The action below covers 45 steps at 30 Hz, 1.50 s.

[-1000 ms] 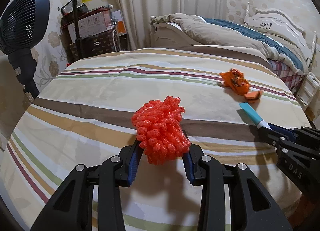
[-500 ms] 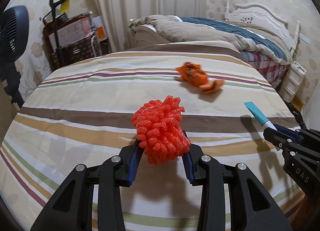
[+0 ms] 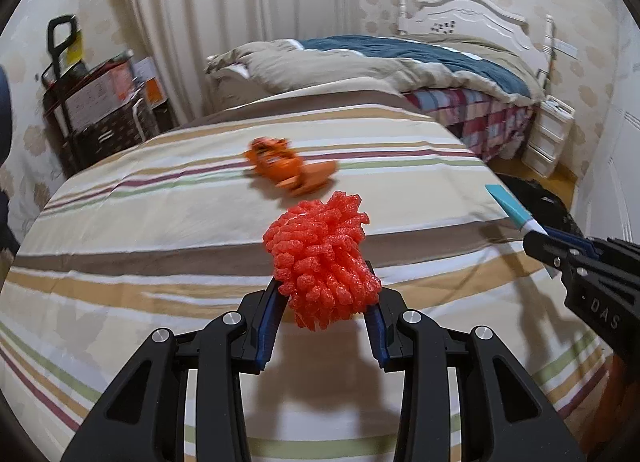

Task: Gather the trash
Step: 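Carry the orange net and white-and-teal tube over the black bin, then open both tools to drop the net and tube into the bin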

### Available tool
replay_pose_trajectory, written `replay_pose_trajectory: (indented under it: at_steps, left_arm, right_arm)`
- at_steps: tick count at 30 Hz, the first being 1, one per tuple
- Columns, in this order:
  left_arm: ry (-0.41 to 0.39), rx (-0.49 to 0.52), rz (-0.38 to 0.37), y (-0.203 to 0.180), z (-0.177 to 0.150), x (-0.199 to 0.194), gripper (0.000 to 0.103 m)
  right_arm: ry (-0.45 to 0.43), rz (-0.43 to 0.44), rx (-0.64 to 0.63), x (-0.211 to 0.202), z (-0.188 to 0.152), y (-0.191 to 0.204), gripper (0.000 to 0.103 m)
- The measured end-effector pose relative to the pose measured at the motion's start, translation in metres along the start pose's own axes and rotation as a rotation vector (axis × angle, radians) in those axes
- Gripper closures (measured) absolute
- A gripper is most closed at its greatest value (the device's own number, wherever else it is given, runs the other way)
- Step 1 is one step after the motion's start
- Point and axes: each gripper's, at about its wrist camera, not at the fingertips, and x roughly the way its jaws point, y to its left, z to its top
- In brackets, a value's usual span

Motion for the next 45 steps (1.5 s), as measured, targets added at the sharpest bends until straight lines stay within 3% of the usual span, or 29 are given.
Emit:
replay_pose_trajectory:
  at_steps: [17,25,34,45]
  left_arm:
    - [-0.049,0.146,-0.142,-0.094,0.036,0.014,0.065]
    - [-0.058,0.166,-0.202,-0.133,0.058,0.030,0.065]
    - [-0.048,0.154,-0.215,-0.162,0.077,0.053,0.065]
    - [0.020,0.156,-0.205,-0.182,0.087,0.088,0.065]
  right_arm:
    - [-0.051,-0.139,0.154,-0.016,0.000,-0.088,0.088]
    - [-0.060,-0.206,0.193,-0.011,0.007,-0.123,0.088]
    - [-0.051,-0.243,0.227,0.005,0.013,-0.151,0.088]
    - [-0.029,-0.263,0.256,0.025,0.014,-0.171,0.088]
